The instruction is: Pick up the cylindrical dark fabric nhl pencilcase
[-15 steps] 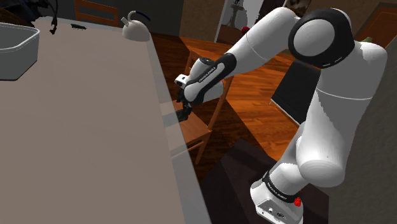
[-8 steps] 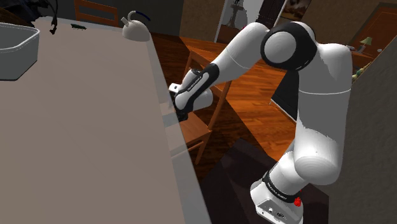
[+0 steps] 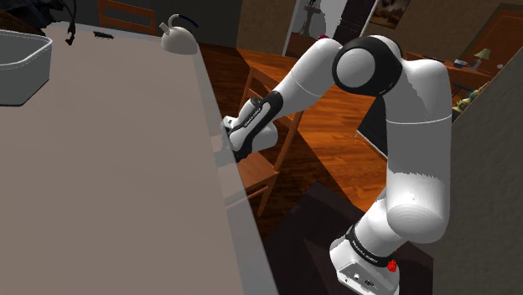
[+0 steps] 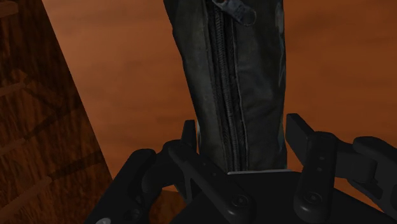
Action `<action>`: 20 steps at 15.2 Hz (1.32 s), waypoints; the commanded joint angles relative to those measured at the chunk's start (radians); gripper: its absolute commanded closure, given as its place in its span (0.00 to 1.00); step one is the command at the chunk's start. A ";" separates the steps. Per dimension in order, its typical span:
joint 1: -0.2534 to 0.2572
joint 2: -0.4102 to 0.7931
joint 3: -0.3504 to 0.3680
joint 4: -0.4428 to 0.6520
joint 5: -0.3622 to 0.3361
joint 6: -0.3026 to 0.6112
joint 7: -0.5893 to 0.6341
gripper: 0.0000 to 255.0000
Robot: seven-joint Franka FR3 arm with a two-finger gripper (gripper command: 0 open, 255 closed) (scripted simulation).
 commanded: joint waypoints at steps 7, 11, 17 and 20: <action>-0.001 0.003 0.001 0.001 0.000 0.001 0.000 1.00; 0.012 -0.038 -0.014 -0.011 -0.003 -0.029 0.005 1.00; 0.038 -0.117 -0.044 -0.031 -0.015 -0.089 0.019 1.00; 0.051 -0.155 -0.060 -0.038 -0.024 -0.121 0.028 1.00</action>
